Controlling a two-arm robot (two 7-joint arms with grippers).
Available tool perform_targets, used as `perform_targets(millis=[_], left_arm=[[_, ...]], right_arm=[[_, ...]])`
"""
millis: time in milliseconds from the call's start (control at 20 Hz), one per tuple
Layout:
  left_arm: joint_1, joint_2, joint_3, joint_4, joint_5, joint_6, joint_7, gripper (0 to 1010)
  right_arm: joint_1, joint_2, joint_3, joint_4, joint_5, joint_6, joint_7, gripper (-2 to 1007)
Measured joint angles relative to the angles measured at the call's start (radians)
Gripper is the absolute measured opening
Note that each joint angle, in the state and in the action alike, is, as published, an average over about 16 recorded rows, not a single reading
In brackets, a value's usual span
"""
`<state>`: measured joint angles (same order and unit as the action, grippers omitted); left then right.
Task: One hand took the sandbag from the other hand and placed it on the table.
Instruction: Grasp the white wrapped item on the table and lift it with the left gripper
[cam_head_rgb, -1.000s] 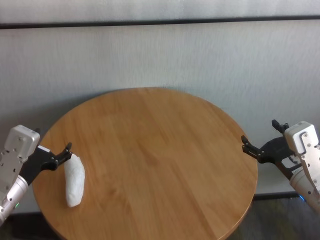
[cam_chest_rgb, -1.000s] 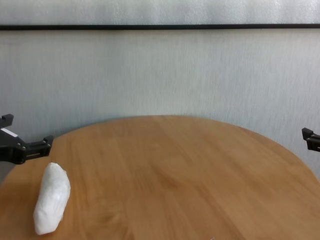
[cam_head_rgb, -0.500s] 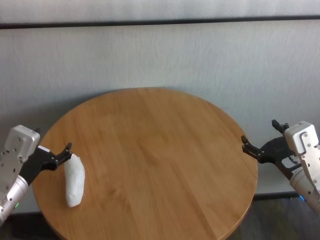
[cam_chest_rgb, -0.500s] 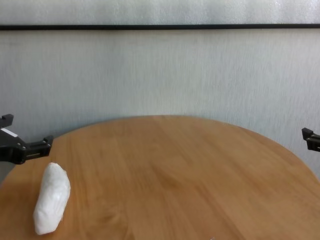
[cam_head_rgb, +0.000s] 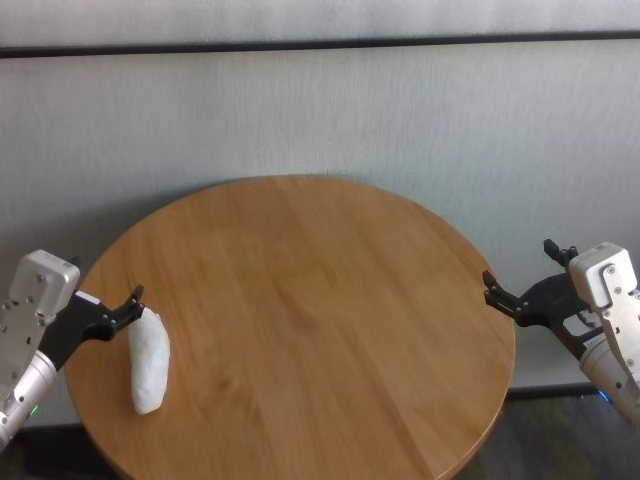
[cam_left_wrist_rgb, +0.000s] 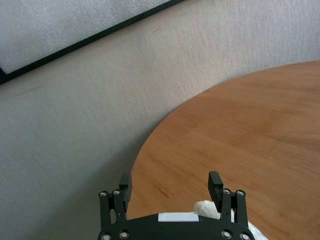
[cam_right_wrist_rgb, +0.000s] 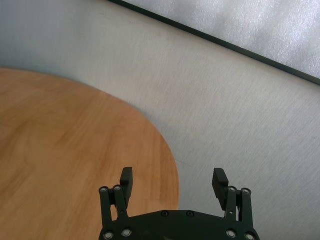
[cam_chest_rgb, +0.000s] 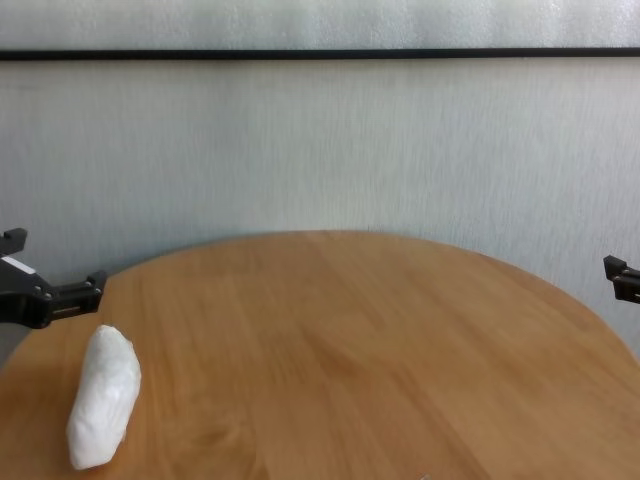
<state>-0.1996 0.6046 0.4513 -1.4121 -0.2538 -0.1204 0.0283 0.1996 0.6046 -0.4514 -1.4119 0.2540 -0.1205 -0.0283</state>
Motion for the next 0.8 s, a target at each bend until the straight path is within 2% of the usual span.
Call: perform_targets(millis=[500, 800], left_arm=[[0.001, 0.000, -0.002, -0.003, -0.002, 0.003, -0.002, 1002], [0.014, 0.002, -0.021, -0.031, -0.035, 0.036, -0.022, 1002]], right_arm=[[0.000, 0.000, 0.000, 0.000, 0.000, 0.000, 0.000, 1000], [0.000, 0.000, 0.000, 0.000, 0.000, 0.000, 0.000, 1000]])
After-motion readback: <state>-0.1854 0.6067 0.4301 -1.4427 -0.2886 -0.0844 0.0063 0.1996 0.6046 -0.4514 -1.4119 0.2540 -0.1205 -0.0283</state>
